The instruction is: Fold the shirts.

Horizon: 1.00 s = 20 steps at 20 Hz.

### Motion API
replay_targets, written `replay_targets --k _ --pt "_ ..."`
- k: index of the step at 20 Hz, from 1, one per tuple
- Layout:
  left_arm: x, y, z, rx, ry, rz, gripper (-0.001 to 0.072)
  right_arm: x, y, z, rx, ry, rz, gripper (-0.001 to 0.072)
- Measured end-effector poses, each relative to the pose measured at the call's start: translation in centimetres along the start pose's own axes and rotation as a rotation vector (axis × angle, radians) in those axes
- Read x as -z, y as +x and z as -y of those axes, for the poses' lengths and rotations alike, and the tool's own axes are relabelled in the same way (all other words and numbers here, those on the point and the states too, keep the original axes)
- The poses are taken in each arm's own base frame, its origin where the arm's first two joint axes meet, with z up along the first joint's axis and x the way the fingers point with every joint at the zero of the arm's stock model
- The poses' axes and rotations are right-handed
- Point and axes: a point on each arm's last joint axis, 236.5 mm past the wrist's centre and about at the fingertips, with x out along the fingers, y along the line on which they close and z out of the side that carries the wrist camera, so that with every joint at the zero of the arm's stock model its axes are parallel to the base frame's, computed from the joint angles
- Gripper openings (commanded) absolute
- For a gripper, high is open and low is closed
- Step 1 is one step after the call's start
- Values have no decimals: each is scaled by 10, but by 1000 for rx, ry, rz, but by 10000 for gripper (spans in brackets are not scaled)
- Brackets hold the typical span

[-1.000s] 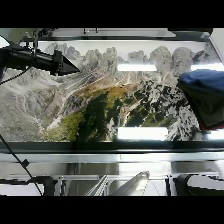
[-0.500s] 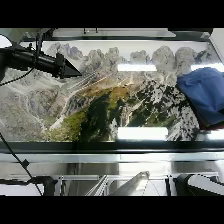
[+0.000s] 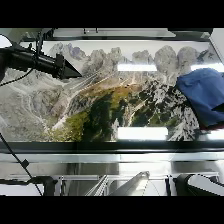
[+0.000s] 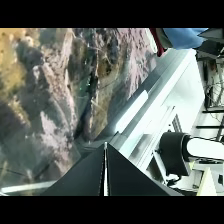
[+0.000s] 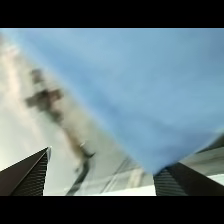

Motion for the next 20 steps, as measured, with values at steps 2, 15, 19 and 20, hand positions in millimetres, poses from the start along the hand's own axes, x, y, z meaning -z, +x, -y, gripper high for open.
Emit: replay_targets --k 2,15,19,20 --pt "2 0 0 3 -1 -7 0 13 -8 -20 -43 -29 -13 153" --pt "38 -28 69 -17 72 39 -2 104 -11 -181 -122 -590 127 23" --pt "100 -13 66 -99 34 33 -1 151 34 -212 -176 -740 39 23" --pt "117 -8 61 -126 19 30 -1 163 48 -213 -180 -765 11 23"
